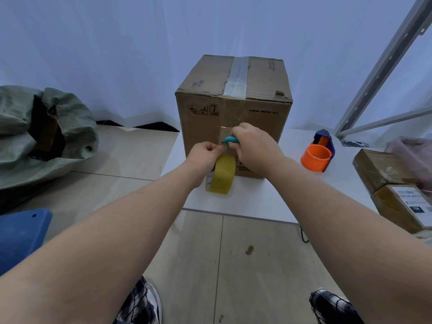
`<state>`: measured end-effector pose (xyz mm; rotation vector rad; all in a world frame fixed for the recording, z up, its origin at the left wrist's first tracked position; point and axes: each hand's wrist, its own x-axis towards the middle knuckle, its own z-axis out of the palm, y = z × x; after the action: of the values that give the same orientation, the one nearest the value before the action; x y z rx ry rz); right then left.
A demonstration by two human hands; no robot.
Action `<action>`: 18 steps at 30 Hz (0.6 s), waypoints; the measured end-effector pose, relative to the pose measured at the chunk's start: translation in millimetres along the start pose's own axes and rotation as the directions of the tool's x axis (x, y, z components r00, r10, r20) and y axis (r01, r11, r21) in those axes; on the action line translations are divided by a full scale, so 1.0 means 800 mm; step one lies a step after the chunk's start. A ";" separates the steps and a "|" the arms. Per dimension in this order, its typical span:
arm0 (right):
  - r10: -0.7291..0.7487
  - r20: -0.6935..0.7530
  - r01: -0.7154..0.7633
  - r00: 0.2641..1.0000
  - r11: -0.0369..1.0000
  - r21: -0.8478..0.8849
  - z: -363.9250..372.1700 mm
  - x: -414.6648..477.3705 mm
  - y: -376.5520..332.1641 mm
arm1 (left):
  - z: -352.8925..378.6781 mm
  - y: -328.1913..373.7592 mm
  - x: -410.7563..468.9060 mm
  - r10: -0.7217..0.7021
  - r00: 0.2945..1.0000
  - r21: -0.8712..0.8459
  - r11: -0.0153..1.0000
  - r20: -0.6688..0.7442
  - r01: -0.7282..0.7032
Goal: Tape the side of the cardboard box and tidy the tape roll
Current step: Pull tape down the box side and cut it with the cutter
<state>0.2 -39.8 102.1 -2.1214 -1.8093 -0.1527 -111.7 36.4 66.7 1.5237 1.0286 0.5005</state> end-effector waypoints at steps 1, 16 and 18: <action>0.005 0.001 -0.005 1.000 1.000 -0.008 0.001 0.000 0.000 | -0.001 0.000 0.000 0.004 1.000 0.006 1.000 0.004 -0.004; 0.038 0.046 -0.039 0.998 0.999 0.011 0.009 0.008 -0.008 | -0.001 -0.003 0.001 0.029 0.999 0.006 1.000 0.015 -0.029; 0.060 0.070 -0.063 0.996 0.997 0.043 0.006 0.008 -0.005 | -0.002 -0.004 0.002 0.033 0.999 0.015 0.999 0.018 -0.033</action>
<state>-3.4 -32.0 100.1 -2.1725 -1.7651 -0.0229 -113.2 38.0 63.6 1.5583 0.9972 0.5022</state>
